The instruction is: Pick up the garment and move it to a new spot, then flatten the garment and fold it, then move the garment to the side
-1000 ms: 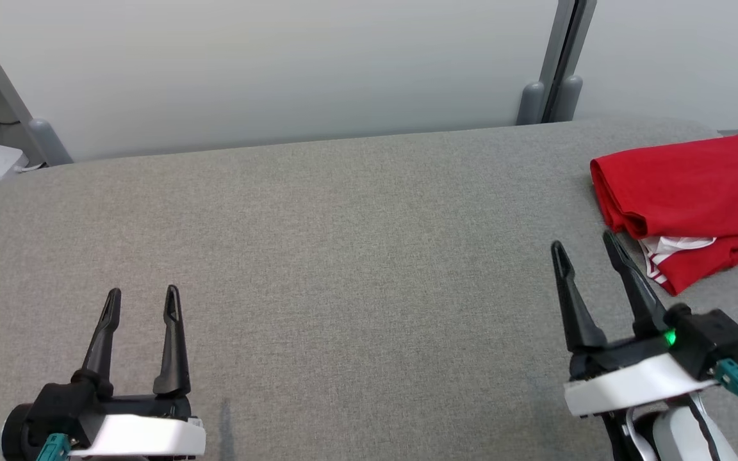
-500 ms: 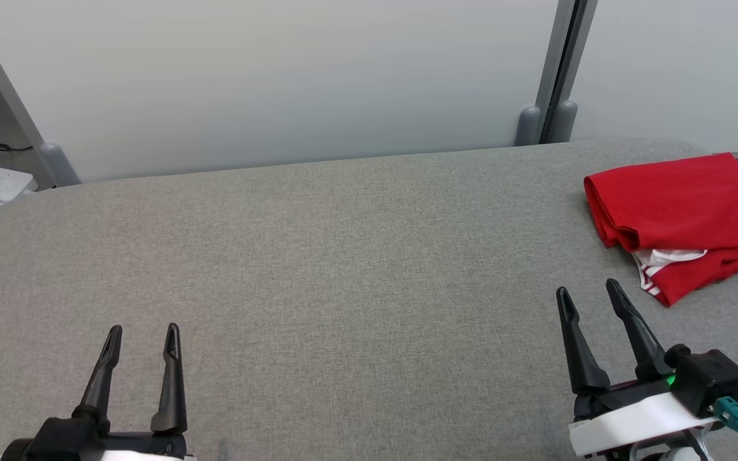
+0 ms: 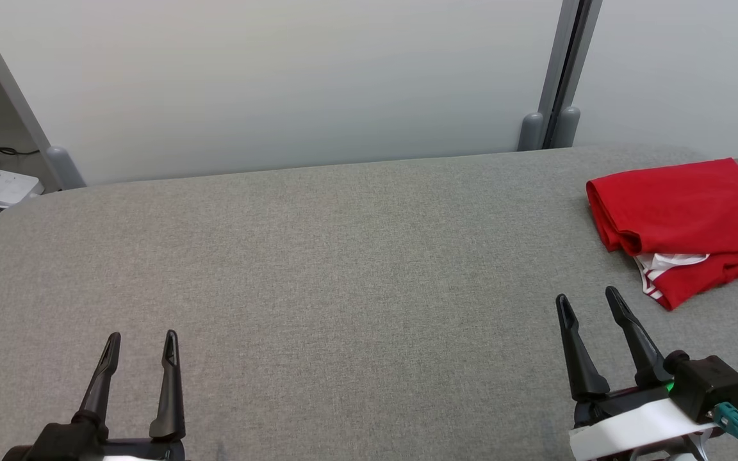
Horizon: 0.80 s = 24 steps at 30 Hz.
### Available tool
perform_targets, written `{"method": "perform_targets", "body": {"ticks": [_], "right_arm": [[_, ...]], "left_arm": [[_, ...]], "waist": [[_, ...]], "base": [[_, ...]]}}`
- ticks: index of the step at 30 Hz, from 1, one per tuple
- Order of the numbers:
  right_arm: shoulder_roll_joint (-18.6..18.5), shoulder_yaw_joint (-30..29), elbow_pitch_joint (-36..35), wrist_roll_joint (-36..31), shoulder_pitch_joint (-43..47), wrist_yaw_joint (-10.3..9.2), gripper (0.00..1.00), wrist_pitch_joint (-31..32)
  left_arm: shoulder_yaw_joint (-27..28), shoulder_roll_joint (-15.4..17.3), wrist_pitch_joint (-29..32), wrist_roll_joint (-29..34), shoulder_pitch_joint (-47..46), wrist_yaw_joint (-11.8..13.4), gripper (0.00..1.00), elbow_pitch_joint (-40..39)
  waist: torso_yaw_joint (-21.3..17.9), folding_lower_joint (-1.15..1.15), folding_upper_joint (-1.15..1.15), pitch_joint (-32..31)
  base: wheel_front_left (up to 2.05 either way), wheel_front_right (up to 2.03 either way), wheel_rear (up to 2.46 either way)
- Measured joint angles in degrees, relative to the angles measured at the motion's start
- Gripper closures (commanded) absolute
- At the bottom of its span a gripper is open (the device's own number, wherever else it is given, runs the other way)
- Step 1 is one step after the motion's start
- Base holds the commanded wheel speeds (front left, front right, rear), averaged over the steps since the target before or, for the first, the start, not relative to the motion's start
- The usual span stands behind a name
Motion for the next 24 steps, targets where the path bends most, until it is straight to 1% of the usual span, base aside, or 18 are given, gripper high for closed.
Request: {"method": "perform_targets", "body": {"ticks": [5,6,12,18,24], "right_arm": [[0.03,0.05,0.12,0.0,0.02,0.0,0.0,0.0],[0.05,0.07,0.55,0.0,0.23,0.0,1.0,0.01],[0.11,0.18,3.8,0.19,3.05,0.0,1.0,0.11],[0.09,-0.16,3.82,4.16,3.22,0.0,1.0,0.6],[0.05,-0.59,4.01,8.09,3.17,0.0,1.0,1.55]], "left_arm": [[-0.02,-0.03,0.0,-0.23,0.01,-0.09,0.0,0.73],[-0.07,-0.12,0.08,-0.31,0.07,-0.08,1.0,1.34],[-0.15,-1.27,0.48,-0.99,1.68,-0.08,1.0,5.02],[-0.13,-1.27,1.6,-4.74,1.68,-0.08,1.0,5.52],[-0.13,-1.26,2.47,-8.76,1.51,-0.09,1.0,6.02]], "waist": [[-0.12,0.0,0.0,0.14],[-0.12,0.0,0.0,0.13],[-0.11,0.0,0.0,0.16],[0.1,0.04,0.0,0.13],[0.28,0.02,0.0,0.37]], "base": [[0.0,0.0,0.0],[0.0,0.0,0.0],[0.0,0.0,0.0],[0.0,0.0,0.0],[0.0,0.0,0.0]]}}
